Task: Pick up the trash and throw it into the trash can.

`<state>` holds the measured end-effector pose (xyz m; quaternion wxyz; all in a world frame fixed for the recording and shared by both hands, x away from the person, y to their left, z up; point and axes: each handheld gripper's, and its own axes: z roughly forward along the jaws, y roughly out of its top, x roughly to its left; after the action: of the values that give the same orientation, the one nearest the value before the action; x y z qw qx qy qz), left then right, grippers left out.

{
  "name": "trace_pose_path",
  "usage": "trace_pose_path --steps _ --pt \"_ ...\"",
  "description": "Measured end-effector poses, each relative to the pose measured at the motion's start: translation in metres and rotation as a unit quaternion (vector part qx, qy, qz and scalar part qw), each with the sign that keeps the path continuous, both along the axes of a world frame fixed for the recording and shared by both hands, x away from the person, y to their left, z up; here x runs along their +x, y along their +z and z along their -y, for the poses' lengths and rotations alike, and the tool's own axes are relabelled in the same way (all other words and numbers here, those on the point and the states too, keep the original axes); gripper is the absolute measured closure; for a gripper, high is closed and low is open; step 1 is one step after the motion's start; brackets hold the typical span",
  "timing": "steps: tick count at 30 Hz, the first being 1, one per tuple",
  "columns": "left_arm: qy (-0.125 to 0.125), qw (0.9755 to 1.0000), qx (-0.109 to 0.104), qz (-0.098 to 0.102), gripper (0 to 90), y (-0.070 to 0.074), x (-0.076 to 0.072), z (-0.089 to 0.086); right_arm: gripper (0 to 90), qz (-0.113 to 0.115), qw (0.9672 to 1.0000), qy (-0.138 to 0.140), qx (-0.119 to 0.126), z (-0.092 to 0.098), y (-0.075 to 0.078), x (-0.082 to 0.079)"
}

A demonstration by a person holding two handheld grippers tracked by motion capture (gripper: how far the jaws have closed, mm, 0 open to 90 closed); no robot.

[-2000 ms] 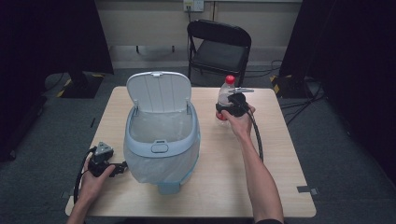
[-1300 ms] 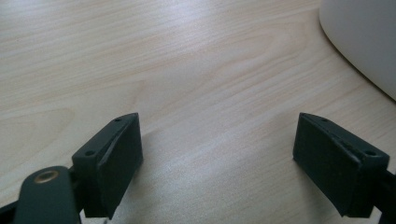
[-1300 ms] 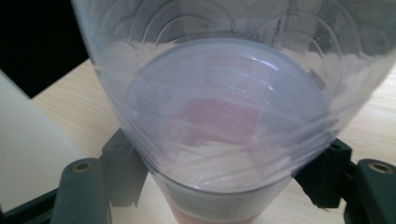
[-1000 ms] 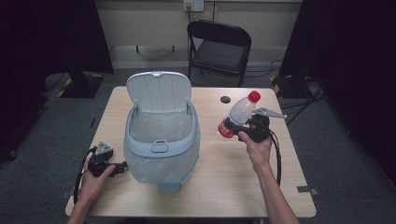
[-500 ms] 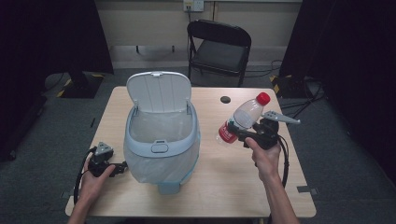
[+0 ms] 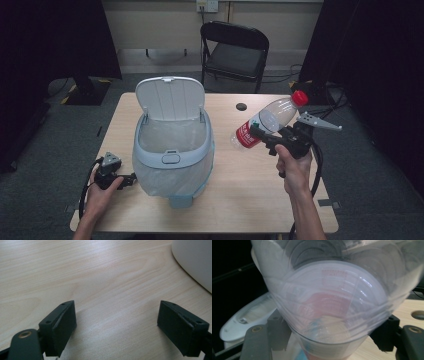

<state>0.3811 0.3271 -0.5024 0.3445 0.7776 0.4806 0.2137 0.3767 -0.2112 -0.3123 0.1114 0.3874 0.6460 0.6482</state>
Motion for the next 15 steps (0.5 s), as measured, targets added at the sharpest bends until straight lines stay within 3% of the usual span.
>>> trace_pose_path --steps 15 --pt "0.002 1.0 0.0 0.0 14.8 0.0 0.0 0.0 28.9 0.04 0.9958 0.047 0.067 -0.009 0.046 -0.002"
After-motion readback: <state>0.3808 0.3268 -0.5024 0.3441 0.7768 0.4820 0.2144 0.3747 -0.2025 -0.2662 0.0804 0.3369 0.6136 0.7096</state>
